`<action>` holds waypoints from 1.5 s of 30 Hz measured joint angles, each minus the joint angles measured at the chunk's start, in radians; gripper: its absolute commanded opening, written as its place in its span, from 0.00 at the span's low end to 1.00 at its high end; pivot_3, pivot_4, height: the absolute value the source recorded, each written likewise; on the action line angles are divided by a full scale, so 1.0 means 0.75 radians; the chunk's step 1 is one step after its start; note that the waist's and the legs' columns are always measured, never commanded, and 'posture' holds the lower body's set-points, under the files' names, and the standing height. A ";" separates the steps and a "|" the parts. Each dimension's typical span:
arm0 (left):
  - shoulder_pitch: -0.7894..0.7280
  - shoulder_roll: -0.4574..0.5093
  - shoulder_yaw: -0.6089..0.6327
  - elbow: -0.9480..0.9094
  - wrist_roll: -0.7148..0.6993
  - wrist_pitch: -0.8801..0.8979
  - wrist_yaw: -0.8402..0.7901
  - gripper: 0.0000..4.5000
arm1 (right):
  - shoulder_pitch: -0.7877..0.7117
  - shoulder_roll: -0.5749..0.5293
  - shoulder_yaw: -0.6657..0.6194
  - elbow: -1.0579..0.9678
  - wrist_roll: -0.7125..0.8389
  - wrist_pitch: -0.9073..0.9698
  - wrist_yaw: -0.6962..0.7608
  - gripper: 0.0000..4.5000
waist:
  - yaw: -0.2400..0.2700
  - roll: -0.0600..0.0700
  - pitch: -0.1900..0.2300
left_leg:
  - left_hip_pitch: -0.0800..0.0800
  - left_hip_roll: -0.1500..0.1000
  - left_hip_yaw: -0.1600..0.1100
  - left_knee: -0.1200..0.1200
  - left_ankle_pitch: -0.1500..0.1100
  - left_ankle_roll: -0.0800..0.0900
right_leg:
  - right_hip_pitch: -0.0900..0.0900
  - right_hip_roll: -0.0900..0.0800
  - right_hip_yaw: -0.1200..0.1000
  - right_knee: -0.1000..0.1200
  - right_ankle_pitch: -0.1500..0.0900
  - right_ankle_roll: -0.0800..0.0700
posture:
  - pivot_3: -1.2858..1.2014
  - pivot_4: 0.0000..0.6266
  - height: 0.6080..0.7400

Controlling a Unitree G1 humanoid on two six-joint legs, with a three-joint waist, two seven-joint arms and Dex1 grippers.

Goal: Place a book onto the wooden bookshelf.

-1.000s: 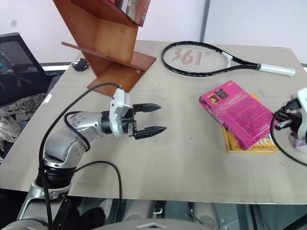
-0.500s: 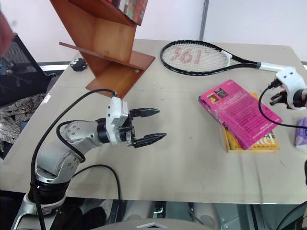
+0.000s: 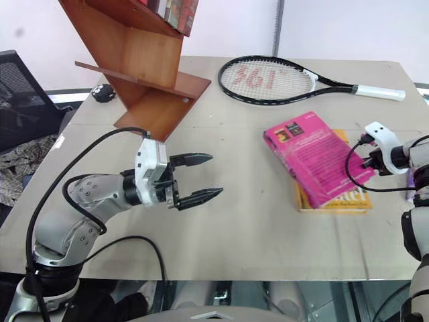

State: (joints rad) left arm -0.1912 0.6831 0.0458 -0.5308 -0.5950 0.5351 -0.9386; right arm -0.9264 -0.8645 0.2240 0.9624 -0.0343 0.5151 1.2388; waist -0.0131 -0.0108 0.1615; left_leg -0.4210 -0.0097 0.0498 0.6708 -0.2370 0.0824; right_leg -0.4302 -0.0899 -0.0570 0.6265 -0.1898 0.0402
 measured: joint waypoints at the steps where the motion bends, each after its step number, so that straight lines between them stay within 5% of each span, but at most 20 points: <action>1: 0.015 0.012 0.015 0.010 0.000 -0.016 -0.024 1.00 | 0.032 0.011 -0.012 -0.080 0.013 0.045 0.000 0.01 | 0.000 0.000 0.000 | 0.000 0.000 0.000 0.000 0.000 0.000 | 0.000 0.000 0.000 0.000 0.000 0.000 | 0.52 0.24 0.83; 13: 0.058 0.053 0.044 0.152 0.005 -0.115 -0.164 1.00 | 0.402 -0.028 -0.123 -0.849 0.150 0.414 -0.090 0.01 | 0.028 0.003 0.001 | -0.002 0.000 -0.001 0.000 -0.001 0.001 | -0.001 -0.005 -0.002 0.000 0.000 0.000 | 0.52 0.24 0.83; 16: 0.072 0.050 0.044 0.176 0.009 -0.140 -0.167 1.00 | 0.496 -0.113 -0.244 -0.996 0.166 0.442 -0.173 0.01 | 0.039 0.006 0.003 | -0.002 -0.001 0.000 0.000 -0.001 0.000 | -0.001 -0.006 -0.002 -0.001 0.000 0.000 | 0.52 0.24 0.83; 20: 0.075 0.039 0.036 0.250 0.020 -0.144 -0.156 1.00 | 0.723 -0.113 -0.624 -1.334 0.268 0.351 -0.269 0.01 | 0.041 0.006 0.003 | -0.003 -0.001 -0.002 -0.001 -0.002 0.001 | -0.001 -0.005 -0.005 -0.001 0.000 0.001 | 0.52 0.24 0.83; 26: 0.036 0.027 0.020 0.359 0.059 -0.200 -0.184 1.00 | 1.180 0.046 -1.133 -1.940 0.625 0.368 -0.202 0.48 | 0.048 0.006 0.003 | -0.002 0.001 -0.004 0.000 -0.003 0.003 | 0.001 -0.004 -0.007 -0.001 0.003 0.006 | 0.52 0.24 0.83; 30: -0.046 0.029 -0.021 0.461 0.081 -0.236 -0.262 1.00 | 1.432 0.160 -1.493 -2.293 0.981 0.501 -0.207 0.95 | 0.062 0.006 0.003 | -0.001 0.001 -0.005 0.000 -0.004 0.004 | 0.003 -0.004 -0.007 -0.001 -0.001 0.001 | 0.52 0.24 0.83; 37: -0.197 0.033 -0.057 0.631 0.083 -0.169 -0.325 1.00 | 1.863 0.314 -1.846 -2.544 1.330 0.448 -0.229 0.99 | 0.072 0.004 0.002 | 0.003 0.002 -0.004 0.000 -0.007 -0.001 | 0.006 -0.005 -0.006 -0.002 -0.004 0.006 | 0.52 0.24 0.83; 42: -0.402 -0.011 -0.164 0.705 0.042 0.245 -0.256 1.00 | 2.062 0.412 -1.932 -2.603 1.426 0.253 -0.251 0.99 | 0.070 0.003 0.002 | 0.005 0.002 -0.005 0.000 -0.008 -0.002 | 0.009 -0.005 -0.007 -0.003 -0.005 0.008 | 0.52 0.24 0.83; 45: -0.588 -0.145 -0.186 0.806 -0.012 0.633 -0.120 1.00 | 2.168 0.453 -1.942 -2.608 1.449 0.151 -0.268 0.99 | 0.074 0.002 0.002 | 0.005 0.001 -0.007 0.001 -0.006 0.001 | 0.010 -0.005 -0.008 -0.003 -0.005 0.009 | 0.52 0.24 0.83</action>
State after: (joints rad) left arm -0.6323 0.5743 -0.0940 0.0738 -0.6040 1.0100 -1.0287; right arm 0.6996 -0.5247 -1.2325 -0.9933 1.0523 0.6282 1.0379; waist 0.0427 -0.0095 0.1633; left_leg -0.4170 -0.0088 0.0446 0.6712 -0.2416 0.0831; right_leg -0.4228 -0.0938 -0.0631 0.6245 -0.1938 0.0469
